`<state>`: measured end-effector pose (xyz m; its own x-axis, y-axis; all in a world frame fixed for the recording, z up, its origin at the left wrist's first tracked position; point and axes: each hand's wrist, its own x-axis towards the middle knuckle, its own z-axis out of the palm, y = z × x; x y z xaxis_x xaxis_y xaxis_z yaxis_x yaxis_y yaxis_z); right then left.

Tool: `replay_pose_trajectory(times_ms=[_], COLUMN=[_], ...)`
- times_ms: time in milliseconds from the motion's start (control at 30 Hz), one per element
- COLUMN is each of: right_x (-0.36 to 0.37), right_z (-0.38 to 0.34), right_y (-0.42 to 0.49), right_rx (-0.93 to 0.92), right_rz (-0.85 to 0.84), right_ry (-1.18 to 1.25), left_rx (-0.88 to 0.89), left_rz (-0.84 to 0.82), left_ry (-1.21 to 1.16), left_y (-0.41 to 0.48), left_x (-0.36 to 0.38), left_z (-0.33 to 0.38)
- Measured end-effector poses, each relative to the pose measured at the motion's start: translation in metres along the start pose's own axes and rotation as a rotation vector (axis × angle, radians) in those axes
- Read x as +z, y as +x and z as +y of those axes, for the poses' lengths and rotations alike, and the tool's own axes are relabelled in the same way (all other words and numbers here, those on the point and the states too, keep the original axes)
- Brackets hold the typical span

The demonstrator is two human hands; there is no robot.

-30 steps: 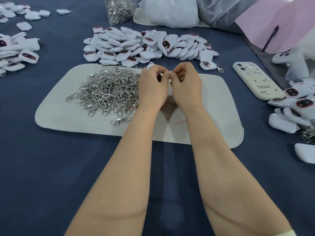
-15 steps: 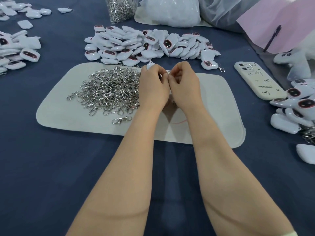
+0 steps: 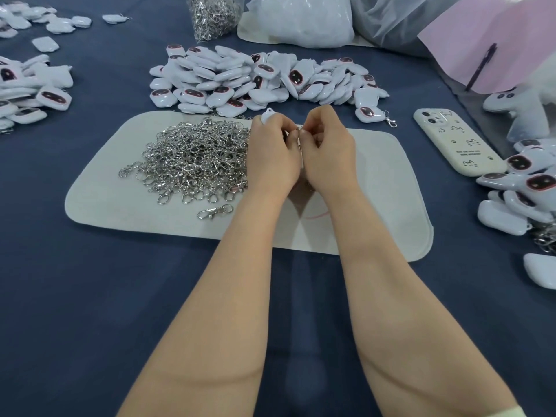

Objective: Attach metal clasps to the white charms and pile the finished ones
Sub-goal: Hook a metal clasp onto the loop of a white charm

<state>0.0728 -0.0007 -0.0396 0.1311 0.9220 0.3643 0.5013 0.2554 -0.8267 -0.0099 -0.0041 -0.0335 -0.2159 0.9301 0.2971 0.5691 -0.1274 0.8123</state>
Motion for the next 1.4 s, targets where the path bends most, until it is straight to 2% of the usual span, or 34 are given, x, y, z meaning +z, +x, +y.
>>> replay_pose_trajectory(times_ms=[300,700,933,1100,1267,1400], right_x=[-0.0019,0.0017,-0.0017,-0.0007,0.0008,0.0019], right_z=[-0.0023,-0.0011,-0.0014,-0.0021,-0.0037,-0.005], right_y=[0.0033,0.0016,0.0068,0.0057,0.0028,0.0026], right_rx=[0.146,0.03,0.149,0.13,0.103,0.102], right_rz=[0.053,0.015,0.025,0.027,0.084,0.063], right_ry=[0.153,-0.062,0.022,0.027,0.054,0.022], left_rx=[0.046,0.003,0.003,-0.017,-0.076,-0.109], left_rz=[-0.007,0.08,0.069,0.03,0.025,0.041], left_ry=[-0.038,-0.01,-0.07,-0.036,-0.105,-0.131], left_y=[0.0004,0.0016,0.0018,0.0028,0.0047,0.0055], left_x=[0.0024,-0.0009,0.0006,0.0012,0.0005,0.0003], left_z=[-0.0008,-0.0023,-0.001,-0.0026,-0.0017,-0.0026])
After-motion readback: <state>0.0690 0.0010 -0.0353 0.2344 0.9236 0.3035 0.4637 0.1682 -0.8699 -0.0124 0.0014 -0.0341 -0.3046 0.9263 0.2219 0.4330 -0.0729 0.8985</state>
